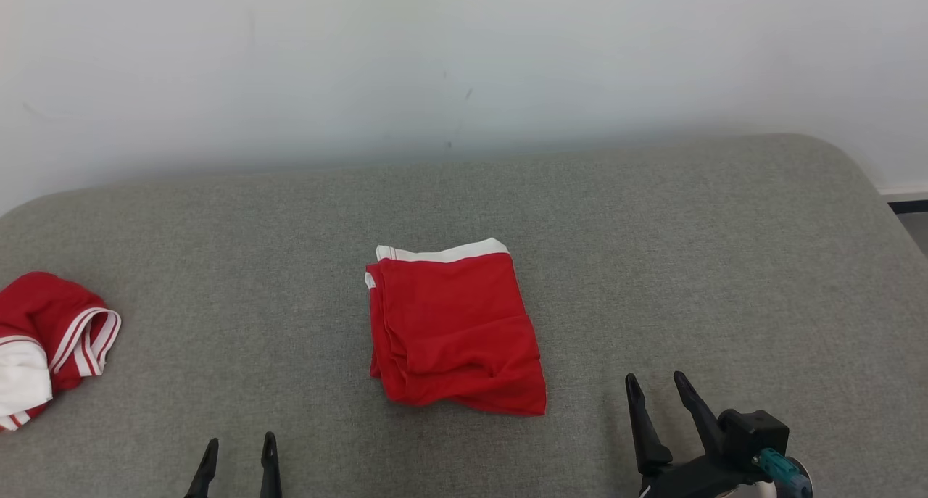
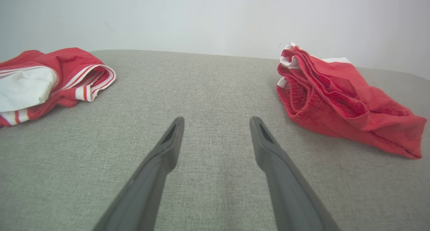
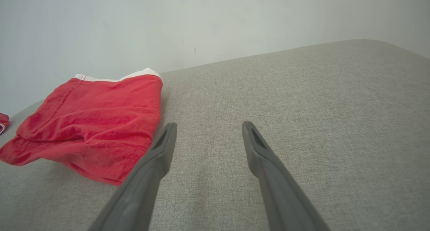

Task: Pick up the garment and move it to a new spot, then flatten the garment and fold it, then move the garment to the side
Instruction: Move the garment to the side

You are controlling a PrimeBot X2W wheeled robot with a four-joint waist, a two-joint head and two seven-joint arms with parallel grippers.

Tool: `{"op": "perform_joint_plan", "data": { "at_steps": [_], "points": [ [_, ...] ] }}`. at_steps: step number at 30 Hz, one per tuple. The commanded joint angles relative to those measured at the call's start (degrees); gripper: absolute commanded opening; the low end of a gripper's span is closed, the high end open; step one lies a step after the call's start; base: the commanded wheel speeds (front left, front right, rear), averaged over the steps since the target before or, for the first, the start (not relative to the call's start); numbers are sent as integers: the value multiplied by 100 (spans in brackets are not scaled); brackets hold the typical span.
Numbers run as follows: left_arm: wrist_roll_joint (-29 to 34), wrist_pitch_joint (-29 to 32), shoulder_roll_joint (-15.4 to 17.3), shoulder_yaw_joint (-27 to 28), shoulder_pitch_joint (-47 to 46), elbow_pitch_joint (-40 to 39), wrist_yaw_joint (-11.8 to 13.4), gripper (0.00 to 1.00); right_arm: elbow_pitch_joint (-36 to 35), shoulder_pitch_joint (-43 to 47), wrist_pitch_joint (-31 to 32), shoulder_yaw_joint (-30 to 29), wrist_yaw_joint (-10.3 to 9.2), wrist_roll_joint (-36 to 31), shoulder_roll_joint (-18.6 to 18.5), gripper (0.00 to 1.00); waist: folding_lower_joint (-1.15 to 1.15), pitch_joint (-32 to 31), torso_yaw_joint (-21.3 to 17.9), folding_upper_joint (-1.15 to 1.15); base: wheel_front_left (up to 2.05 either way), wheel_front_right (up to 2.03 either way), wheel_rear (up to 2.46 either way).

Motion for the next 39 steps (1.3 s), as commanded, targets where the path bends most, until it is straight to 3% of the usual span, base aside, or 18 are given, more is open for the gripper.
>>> {"op": "perform_joint_plan", "data": {
  "at_steps": [1, 15, 27, 28, 29, 30, 31, 32, 39],
  "points": [
    [4, -17, -1, -6, -46, -4, -1, 100, 9, -26, 1, 7, -12, -4, 10, 100, 0, 18, 17, 0, 0, 0, 0],
    [-192, -17, -2, -625, -583, -72, 113, 100, 647, -947, 1, 531, -12, 340, 10, 100, 0, 892, 608, 0, 0, 0, 0],
    [-285, -17, -1, -970, -784, -13, 211, 100, 1689, -1707, 3, 1122, -12, 824, 11, 100, 0, 1022, 860, 0, 0, 0, 0],
    [-269, -17, -1, -981, -784, -19, 208, 100, 1774, -1723, 3, 1164, -12, 880, 11, 79, 0, 1007, 861, 0, 0, 0, 0],
    [-269, -17, -1, -981, -784, -19, 208, 100, 1774, -1723, 3, 1164, -12, 880, 11, 79, 0, 1007, 861, 0, 0, 0, 0],
    [-268, -17, 0, -986, -775, -18, 207, 100, 1855, -1741, 3, 1197, -12, 951, 12, 50, 0, 983, 861, 0, 0, 0, 0],
    [-272, -17, 0, -986, -761, -16, 208, 100, 1919, -1773, 3, 1226, -12, 967, 11, 32, 0, 965, 856, 0, 0, 0, 0],
    [-277, -17, -1, -980, -747, -11, 211, 100, 1957, -1806, 3, 1252, -12, 1001, 11, 0, 0, 946, 845, 0, 0, 0, 0],
    [-180, -17, -1, -940, -666, 20, 126, 100, 2095, -1903, 1, 997, -12, 906, 4, 0, 0, 801, 633, 0, 0, 0, 0]
  ]
}}
